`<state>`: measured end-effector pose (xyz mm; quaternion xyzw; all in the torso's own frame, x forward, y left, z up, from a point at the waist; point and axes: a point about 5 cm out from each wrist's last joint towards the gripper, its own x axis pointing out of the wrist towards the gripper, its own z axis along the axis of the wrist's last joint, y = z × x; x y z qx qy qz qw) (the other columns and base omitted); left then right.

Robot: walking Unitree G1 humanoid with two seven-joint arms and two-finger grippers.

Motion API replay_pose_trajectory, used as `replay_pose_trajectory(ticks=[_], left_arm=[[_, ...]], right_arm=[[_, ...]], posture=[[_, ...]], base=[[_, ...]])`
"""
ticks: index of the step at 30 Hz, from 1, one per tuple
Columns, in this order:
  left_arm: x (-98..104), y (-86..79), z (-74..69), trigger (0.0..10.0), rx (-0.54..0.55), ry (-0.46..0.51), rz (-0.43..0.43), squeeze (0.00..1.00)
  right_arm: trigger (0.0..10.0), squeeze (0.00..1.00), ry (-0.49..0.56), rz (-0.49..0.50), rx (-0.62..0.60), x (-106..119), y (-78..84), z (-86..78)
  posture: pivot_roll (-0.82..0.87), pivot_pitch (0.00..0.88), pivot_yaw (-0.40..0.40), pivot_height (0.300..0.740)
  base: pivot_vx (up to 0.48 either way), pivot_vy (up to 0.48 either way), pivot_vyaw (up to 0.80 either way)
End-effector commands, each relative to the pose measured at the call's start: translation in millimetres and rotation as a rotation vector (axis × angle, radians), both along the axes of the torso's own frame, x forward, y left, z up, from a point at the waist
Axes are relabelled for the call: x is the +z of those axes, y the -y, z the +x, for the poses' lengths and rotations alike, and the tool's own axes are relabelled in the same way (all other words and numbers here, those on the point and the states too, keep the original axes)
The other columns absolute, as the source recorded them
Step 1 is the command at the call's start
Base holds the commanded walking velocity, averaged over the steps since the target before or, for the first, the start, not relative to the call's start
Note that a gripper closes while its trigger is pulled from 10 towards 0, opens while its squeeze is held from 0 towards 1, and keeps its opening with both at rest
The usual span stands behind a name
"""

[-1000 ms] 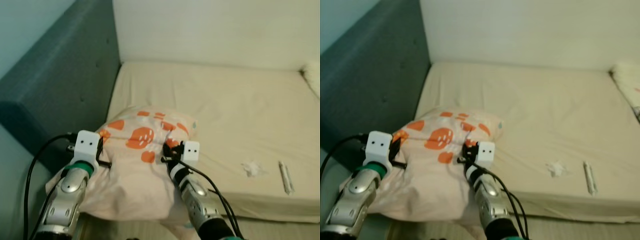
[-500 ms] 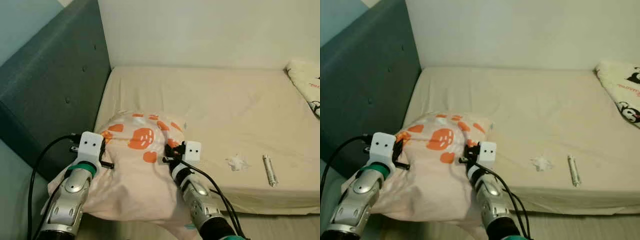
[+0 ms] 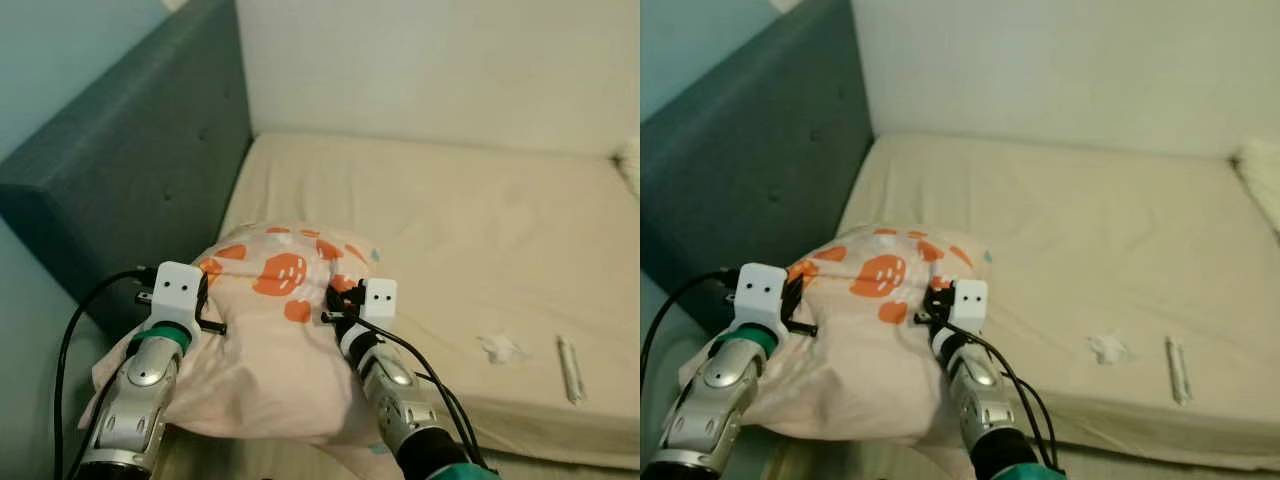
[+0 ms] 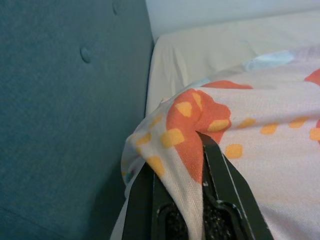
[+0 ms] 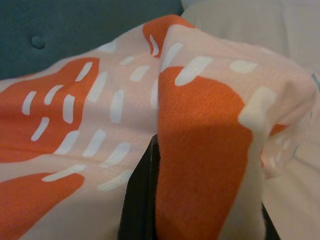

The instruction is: Clean up the room

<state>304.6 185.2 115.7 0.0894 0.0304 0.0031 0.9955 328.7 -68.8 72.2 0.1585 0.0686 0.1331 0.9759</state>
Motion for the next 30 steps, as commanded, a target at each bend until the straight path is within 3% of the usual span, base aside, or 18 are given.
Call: replay_pose_trajectory(ticks=[1, 9, 21, 30], left_arm=[[14, -12.7, 0.4, 10.0, 0.06, 0.077, 0.007, 0.0], [13, -12.7, -0.6, 10.0, 0.053, 0.075, 0.006, 0.0], [13, -4.6, 4.5, 10.0, -0.034, 0.064, 0.039, 0.0], [14, -4.7, 6.4, 10.0, -0.01, 0.065, 0.043, 0.0]], right_arm=[[10.0, 0.0, -0.001, 0.059, -0.014, 4, -11.7, -0.3], [10.0, 0.0, -0.012, 0.049, -0.023, 1, -10.3, -1.4], [10.0, 0.0, 0.018, 0.063, -0.082, 7, -1.6, 3.1], [10.0, 0.0, 0.024, 0.063, -0.087, 8, -0.6, 4.0]], posture=[[0.19, 0.044, 0.051, 0.74], [0.19, 0.038, 0.052, 0.74], [0.19, 0.052, 0.066, 0.74], [0.19, 0.055, 0.07, 0.74]], base=[[0.337, 0.0, 0.0], [0.336, 0.0, 0.0], [0.0, 0.0, 0.0], [0.0, 0.0, 0.0]])
